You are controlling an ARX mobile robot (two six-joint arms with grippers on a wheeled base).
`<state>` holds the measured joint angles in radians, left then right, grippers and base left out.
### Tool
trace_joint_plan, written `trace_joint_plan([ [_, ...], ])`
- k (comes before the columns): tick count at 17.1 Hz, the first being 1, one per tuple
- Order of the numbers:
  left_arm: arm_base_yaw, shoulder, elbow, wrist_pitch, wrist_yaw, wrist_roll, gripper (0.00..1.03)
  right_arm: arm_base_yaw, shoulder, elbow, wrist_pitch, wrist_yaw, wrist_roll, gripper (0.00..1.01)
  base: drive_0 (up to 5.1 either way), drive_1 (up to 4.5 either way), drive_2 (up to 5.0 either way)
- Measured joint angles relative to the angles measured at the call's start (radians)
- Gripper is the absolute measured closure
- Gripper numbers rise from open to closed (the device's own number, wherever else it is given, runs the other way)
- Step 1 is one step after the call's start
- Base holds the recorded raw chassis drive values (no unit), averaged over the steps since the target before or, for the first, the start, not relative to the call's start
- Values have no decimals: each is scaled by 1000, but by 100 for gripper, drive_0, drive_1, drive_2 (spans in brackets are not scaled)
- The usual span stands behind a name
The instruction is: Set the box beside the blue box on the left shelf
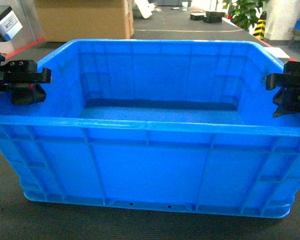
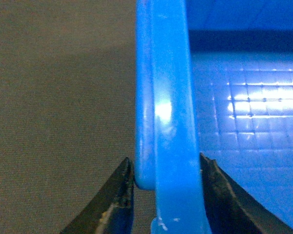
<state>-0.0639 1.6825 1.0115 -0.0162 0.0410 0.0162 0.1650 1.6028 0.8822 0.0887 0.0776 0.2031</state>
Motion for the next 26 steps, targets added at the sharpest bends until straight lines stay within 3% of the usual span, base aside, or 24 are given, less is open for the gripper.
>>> trace_joint_plan([
  [2,6,0,1,-2,-4,-8,79,4,0,1,-2,23,-17,73,0,0,0],
  [4,3,-4,0,3,-14,-13,82,8,0,2,1,42,-13,80,0,0,0],
  [8,-13,-68,-77,71,-43,-37,83,21,-8,1,8,59,-10,81,0,0,0],
  [12,-39,-223,-170,164,-97,-78,83,32,-77,-13,82,90,-41,82,0,0,0],
  [16,-72,-307,-207,212,-154,-84,83,37,-133,-39,158,112,-74,82,0,0,0],
  [26,-84,-351,-243,233,-177,-89,84,39,-185,-69,159,113,-80,83,0,0,0],
])
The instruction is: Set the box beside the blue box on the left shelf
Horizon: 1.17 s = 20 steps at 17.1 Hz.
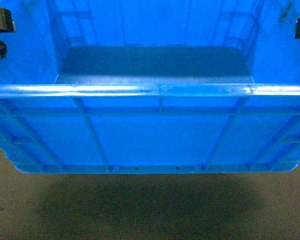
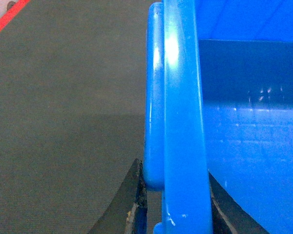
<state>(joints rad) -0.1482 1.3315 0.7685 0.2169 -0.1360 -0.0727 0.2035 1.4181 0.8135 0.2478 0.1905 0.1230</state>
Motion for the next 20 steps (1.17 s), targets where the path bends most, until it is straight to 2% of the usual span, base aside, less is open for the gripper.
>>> trace_joint_plan([
  [15,0,0,0,-5,-6,0,84,6,0,-2,-1,1,0,83,0,0,0],
  [20,0,0,0,-5,-6,0,84,6,0,-2,-1,1,0,83,-159,-159,-159],
])
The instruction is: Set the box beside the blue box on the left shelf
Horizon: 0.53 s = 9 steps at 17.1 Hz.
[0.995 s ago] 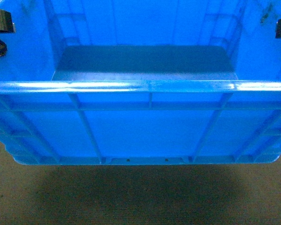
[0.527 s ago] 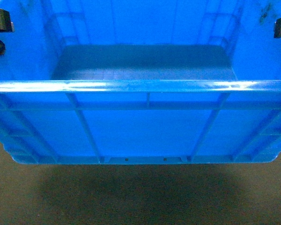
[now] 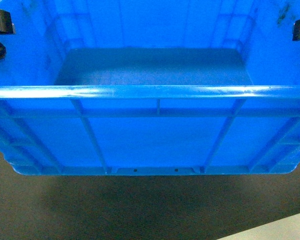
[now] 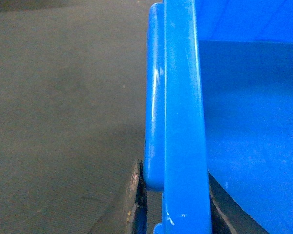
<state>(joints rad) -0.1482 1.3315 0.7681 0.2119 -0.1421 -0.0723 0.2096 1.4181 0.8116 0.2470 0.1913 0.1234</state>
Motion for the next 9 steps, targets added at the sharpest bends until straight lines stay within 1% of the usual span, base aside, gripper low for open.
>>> trace_joint_plan([
  [9,0,0,0,0,0,0,84,0,0,0,0,0,0,83,-156,-156,-156],
])
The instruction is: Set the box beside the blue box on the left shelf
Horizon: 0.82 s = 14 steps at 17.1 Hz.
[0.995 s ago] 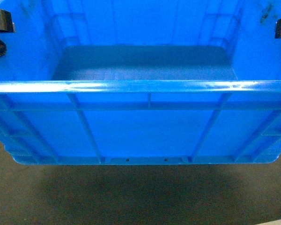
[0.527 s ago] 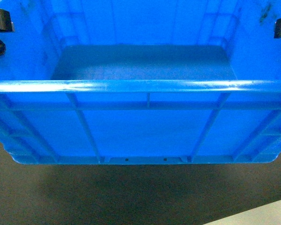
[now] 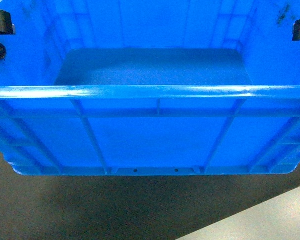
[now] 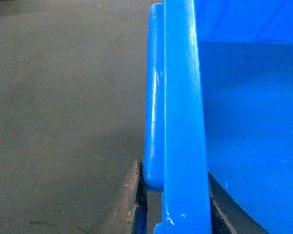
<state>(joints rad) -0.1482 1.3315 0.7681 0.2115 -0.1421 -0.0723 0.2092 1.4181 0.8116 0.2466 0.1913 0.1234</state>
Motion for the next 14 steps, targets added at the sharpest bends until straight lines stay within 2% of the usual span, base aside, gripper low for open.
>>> trace_joint_plan([
  [14,0,0,0,1,0,0,84,0,0,0,0,0,0,83,-158,-158,-158],
])
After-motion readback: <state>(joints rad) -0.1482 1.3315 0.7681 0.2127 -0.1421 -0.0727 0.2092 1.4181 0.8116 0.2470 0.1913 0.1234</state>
